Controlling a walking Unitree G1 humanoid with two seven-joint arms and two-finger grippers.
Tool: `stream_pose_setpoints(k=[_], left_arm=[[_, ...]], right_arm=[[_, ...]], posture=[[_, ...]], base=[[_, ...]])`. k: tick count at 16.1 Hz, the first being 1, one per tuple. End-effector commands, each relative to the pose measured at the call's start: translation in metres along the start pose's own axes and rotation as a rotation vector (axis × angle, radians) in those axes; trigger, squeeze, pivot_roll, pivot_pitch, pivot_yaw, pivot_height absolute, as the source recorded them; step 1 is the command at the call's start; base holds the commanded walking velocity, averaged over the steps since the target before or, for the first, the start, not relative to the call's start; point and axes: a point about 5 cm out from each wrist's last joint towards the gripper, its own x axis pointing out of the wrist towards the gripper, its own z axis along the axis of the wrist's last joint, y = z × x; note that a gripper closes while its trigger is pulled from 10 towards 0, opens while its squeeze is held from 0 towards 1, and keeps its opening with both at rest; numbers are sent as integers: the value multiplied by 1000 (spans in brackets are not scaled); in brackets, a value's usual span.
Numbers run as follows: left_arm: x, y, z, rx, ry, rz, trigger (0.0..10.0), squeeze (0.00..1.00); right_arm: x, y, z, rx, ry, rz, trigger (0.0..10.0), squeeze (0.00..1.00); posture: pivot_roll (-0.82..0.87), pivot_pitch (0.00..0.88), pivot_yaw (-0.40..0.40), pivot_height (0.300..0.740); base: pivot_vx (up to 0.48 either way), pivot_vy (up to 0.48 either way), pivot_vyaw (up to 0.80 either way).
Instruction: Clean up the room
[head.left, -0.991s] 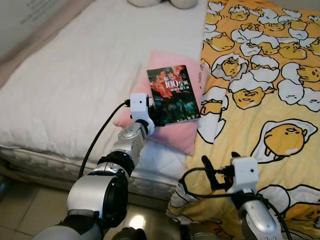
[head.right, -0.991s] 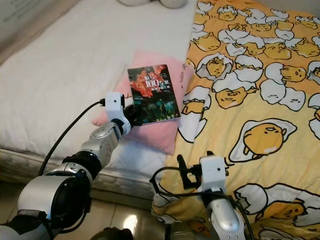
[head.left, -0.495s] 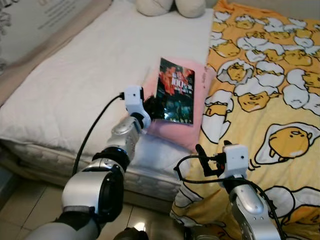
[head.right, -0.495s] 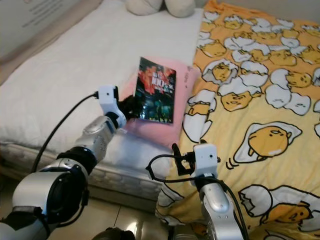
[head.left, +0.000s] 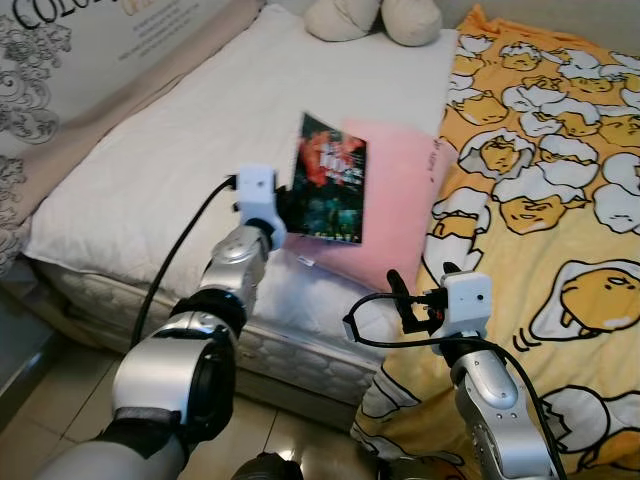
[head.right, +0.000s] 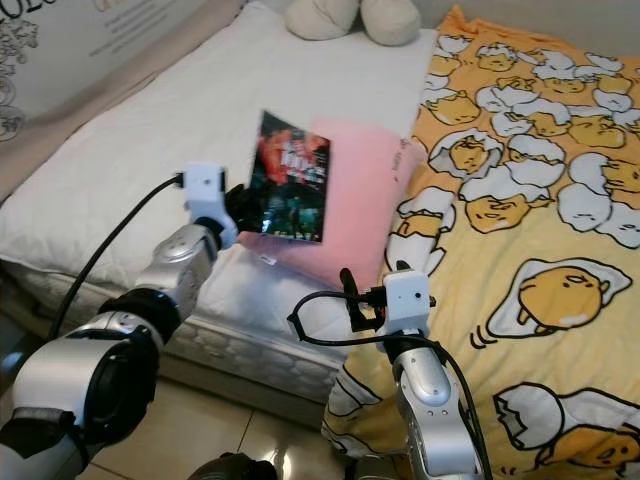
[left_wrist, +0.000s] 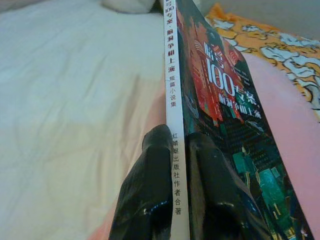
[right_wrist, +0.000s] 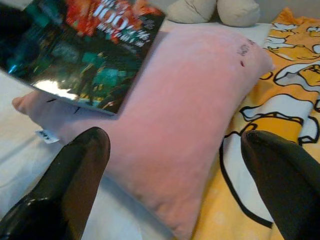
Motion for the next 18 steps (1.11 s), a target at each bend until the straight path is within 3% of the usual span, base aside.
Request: stream_pose_setpoints(k=[1,14,18], left_arm=[[7,-8,23,60,-76,-29,10000,0],[9,-15,29,118,-88,-47,10000,0],[10,-20,24,159,-64,-34,10000,0]], right_arm=[[-1,0,-1,7,-10,-4,10000,0],[-7,-2,-1,7,-28,-28,10000,0],[-9,-1,-1,9,-36,-35,10000,0]], posture=[[-108,0,69,740],[-136,0,88,740],[-141,0,87,740]], base=[[0,480,0],[0,480,0],[0,0,0]])
